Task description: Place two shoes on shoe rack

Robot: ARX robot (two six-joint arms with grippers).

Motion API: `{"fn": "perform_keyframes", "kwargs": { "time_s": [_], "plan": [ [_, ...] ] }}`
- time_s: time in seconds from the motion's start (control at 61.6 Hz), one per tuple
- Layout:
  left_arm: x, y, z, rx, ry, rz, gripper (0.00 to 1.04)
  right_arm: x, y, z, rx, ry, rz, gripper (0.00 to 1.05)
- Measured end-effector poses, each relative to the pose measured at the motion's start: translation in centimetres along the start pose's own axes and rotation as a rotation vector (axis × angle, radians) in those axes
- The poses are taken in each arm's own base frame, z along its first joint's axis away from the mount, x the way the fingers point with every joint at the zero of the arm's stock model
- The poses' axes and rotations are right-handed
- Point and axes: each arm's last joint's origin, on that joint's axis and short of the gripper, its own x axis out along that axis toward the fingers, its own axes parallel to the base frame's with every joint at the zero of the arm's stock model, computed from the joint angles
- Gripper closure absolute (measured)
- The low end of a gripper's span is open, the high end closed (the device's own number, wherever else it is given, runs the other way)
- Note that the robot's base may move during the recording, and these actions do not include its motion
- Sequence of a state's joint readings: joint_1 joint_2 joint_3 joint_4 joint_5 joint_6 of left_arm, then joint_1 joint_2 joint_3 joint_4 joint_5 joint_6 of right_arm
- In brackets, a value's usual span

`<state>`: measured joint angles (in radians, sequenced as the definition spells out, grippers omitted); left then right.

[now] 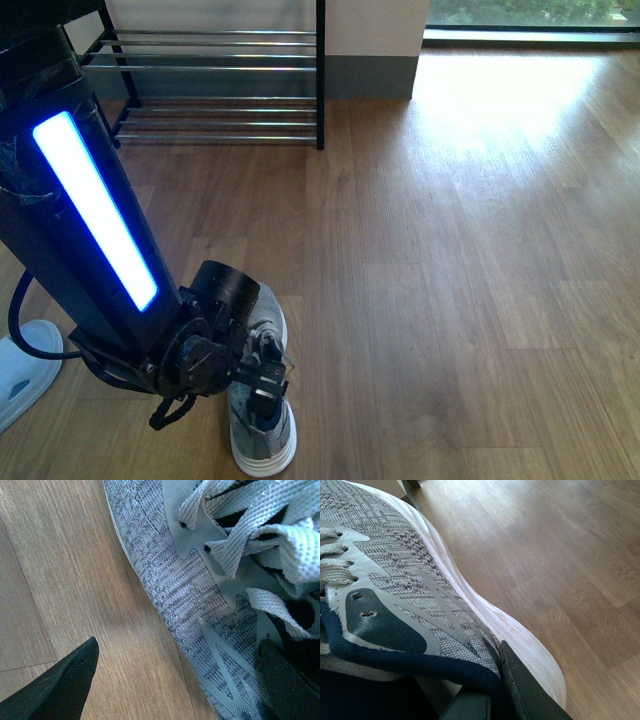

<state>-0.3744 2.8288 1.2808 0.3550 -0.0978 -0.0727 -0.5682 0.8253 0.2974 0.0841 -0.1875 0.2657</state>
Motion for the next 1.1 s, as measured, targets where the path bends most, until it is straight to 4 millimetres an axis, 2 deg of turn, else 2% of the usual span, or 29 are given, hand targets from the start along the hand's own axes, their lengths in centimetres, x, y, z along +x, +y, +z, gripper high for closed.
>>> {"fn": "perform_keyframes", "kwargs": {
  "time_s": [0.292, 0.552, 0.893, 1.104],
  "plan": [
    [-2.3, 1.0, -0.1, -0.003, -0.034, -0.011, 0.09, 0.0, 0.0, 0.0, 0.0, 0.0, 0.0, 1.03],
    [-3.5, 0.1, -0.7, 0.044, -0.025, -0.105, 0.09, 0.0, 0.0, 0.0, 0.0, 0.0, 0.0, 1.03],
    [-3.4, -0.1, 0.1, 0.089, -0.028, -0.123, 0.09, 0.0, 0.0, 0.0, 0.0, 0.0, 0.0, 1.03],
    [-1.6, -0.3, 0.5, 0.092, 0.016, -0.102, 0.09, 0.0, 0.0, 0.0, 0.0, 0.0, 0.0, 1.03]
  ]
}}
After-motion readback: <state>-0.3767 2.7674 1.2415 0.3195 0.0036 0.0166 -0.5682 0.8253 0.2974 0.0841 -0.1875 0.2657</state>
